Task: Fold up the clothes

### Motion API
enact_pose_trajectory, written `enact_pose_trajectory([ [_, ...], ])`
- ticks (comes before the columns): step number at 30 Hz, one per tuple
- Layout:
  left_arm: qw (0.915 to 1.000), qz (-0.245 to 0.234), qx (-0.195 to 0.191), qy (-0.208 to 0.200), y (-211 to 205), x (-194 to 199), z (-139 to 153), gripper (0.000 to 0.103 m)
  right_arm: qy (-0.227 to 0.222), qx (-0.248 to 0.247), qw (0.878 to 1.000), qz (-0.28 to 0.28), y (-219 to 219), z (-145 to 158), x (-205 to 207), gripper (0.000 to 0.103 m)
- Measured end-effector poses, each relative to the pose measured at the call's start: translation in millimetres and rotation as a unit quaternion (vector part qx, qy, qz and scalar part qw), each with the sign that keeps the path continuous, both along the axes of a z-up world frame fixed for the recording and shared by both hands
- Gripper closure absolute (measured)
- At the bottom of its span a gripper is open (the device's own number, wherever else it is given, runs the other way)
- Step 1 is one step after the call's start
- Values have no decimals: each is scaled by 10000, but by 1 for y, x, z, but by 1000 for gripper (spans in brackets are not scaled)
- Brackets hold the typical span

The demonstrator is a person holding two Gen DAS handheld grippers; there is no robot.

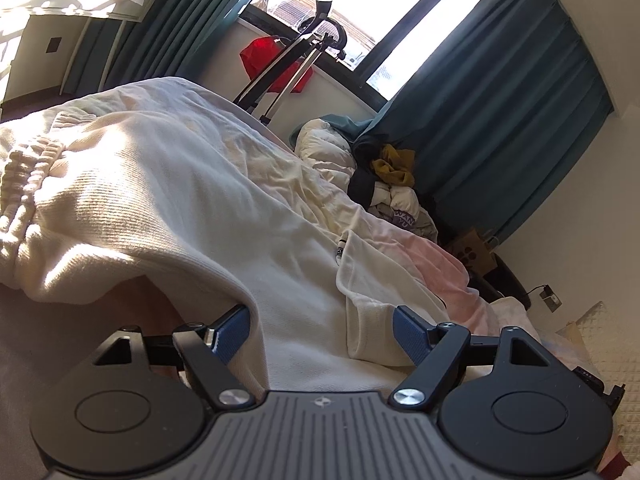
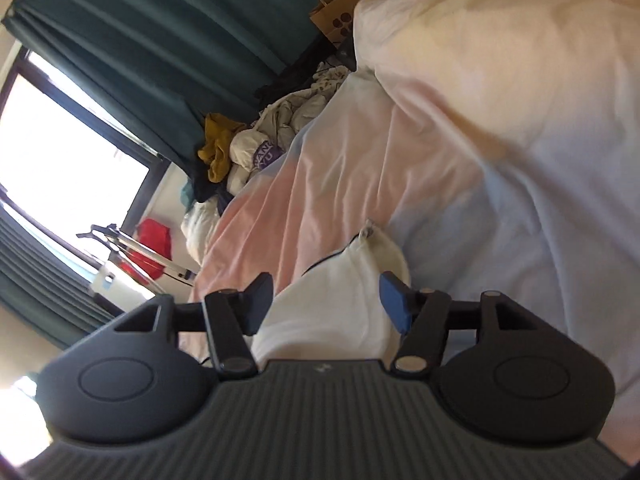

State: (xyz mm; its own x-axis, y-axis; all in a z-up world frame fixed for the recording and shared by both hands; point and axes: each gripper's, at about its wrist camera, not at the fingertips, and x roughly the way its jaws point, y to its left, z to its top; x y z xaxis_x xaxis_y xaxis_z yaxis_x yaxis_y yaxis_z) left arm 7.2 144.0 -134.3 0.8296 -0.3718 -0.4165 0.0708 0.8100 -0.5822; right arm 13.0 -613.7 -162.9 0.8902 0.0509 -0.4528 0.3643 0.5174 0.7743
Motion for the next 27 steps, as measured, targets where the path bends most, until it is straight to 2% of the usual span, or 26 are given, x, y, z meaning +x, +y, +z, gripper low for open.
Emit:
enact_pose_trajectory([
  [4, 9998, -141, 55, -111, -4, -8, 5, 23, -1, 527, 9980, 351, 45, -10, -12, 40],
  [8, 9995, -246, 130, -120, -6, -13, 5, 23, 310, 99, 9979, 560, 77, -14, 10, 42],
  [9, 9995, -249, 140, -116, -7, -13, 4, 23, 392, -82, 9975, 576, 82, -14, 16, 53],
  [10, 9996, -235, 151, -107, -7, -14, 4, 23, 489, -375, 9965, 565, 87, -9, 17, 79],
  [11, 9996, -218, 160, -98, -7, -14, 3, 23, 586, -668, 9945, 553, 92, -5, 19, 90],
  [14, 9996, -208, 161, -107, -4, -15, 3, 23, 785, -1611, 9818, 636, 107, 12, 15, 91],
  [17, 9997, -189, 79, -89, 0, -14, 2, 23, 1081, -2177, 9676, 685, 107, 7, 4, 91],
  [21, 9999, -135, 49, -66, 4, -14, 4, 23, 1549, -2636, 9463, 1056, 115, -22, -5, 87],
  [22, 9999, -135, 52, -59, 5, -15, 5, 23, 1590, -2657, 9444, 1103, 116, -23, -8, 87],
  [26, 9998, -184, 101, -54, 5, -17, 8, 23, 1446, -2792, 9446, 940, 126, 1, -36, 85],
  [27, 9997, -204, 111, -60, 5, -18, 8, 23, 1364, -2902, 9429, 897, 131, 12, -40, 80],
])
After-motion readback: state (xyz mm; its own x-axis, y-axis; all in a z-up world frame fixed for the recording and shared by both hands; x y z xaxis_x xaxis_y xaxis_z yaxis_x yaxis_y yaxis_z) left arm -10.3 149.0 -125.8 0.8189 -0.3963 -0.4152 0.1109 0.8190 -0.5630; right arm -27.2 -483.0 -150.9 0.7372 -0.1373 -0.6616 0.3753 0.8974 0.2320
